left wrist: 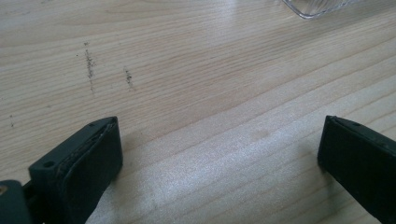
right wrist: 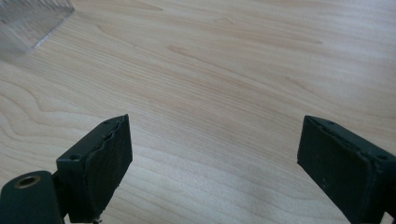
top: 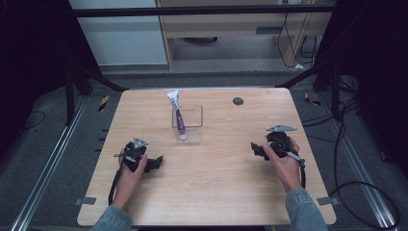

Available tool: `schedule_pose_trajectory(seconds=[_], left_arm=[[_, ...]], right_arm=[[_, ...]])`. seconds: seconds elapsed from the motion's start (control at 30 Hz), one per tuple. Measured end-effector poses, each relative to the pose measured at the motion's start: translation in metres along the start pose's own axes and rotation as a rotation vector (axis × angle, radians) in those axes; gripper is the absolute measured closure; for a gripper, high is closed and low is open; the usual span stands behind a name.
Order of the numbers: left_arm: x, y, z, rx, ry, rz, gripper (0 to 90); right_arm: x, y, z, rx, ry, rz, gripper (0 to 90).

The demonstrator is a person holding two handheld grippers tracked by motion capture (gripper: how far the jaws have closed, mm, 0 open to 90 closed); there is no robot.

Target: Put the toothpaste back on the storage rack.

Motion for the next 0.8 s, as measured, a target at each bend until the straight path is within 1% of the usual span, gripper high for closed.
schedule_pose_trajectory(seconds=[0.1,0.13,0.2,0.27,0.33,0.37,0.4,0.47,0.53,0.67,0.77,0.8], left_arm=[[0.0,0.0,0.0,0.0,0.0,0.0,0.0],[0.0,0.0,0.0,0.0,0.0,0.0,0.0],[0.0,0.0,0.0,0.0,0.0,0.0,0.0],[0.0,0.0,0.0,0.0,0.0,0.0,0.0],[0.0,0.0,0.0,0.0,0.0,0.0,0.0],[0.0,0.0,0.0,0.0,0.0,0.0,0.0],[0.0,0.0,0.0,0.0,0.0,0.0,0.0],[0.0,0.0,0.0,0.0,0.0,0.0,0.0],[0.0,0.0,0.0,0.0,0.0,0.0,0.0],[0.0,0.0,0.0,0.0,0.0,0.0,0.0],[0.0,0.0,0.0,0.0,0.0,0.0,0.0],[0.0,0.0,0.0,0.0,0.0,0.0,0.0]], right_arm=[[-0.008,0.005,0.002,-0.012,-0.025,0.007,9.7],[-0.011,0.008,0.002,-0.017,-0.029,-0.001,9.9],[-0.018,0.012,0.003,-0.032,-0.033,0.019,10.1],[-0.02,0.014,0.003,-0.037,-0.034,0.024,10.1],[-0.024,0.018,0.004,-0.049,-0.039,0.026,10.0],[-0.026,0.02,0.004,-0.055,-0.048,0.038,10.0],[-0.027,0.022,0.005,-0.063,-0.046,0.038,10.0],[-0.029,0.028,0.006,-0.078,-0.039,0.052,10.2],[-0.03,0.029,0.006,-0.084,-0.039,0.056,10.4],[-0.035,0.036,0.008,-0.106,-0.035,0.083,10.6],[-0.037,0.037,0.009,-0.115,-0.036,0.086,10.6],[-0.038,0.039,0.01,-0.122,-0.033,0.095,10.6]])
Point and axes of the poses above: each handheld gripper's, and its own axes: z roughly forward along the jaws, x roughly out of its top, y roughly to its right, the point moved 3 cm from there along z, roughly forward along the jaws, and after that the axes turned 13 degrees about y, right-handed, at the moved point
